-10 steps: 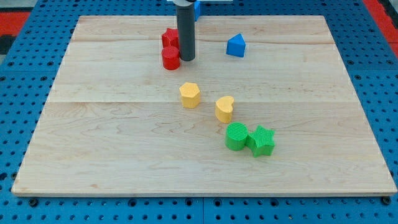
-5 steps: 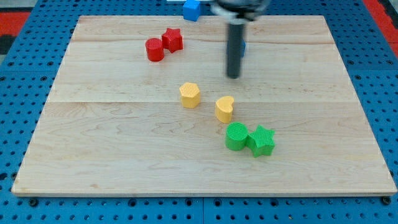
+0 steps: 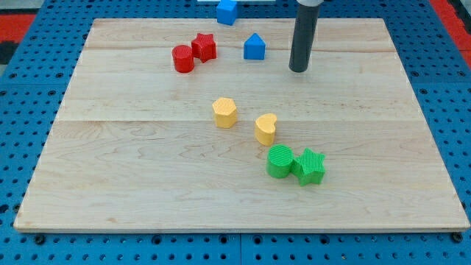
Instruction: Push the blue triangle to the top center
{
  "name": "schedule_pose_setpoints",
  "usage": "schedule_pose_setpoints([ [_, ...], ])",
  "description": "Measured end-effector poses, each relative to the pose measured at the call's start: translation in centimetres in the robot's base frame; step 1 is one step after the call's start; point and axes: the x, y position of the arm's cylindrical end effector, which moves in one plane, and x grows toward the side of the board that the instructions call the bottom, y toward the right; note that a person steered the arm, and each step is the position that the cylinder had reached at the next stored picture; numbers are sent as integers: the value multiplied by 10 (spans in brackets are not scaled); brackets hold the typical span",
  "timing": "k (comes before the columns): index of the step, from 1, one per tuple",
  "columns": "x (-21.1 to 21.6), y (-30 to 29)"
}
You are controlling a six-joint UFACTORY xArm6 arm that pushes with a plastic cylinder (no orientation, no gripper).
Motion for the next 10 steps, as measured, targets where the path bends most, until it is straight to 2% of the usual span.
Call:
schedule_pose_setpoints([
  [1, -42, -29],
  [2, -60, -34],
  [3, 1, -27],
  [4, -27, -59],
  [5, -73, -80],
  [8, -112, -87],
  [10, -52, -83],
])
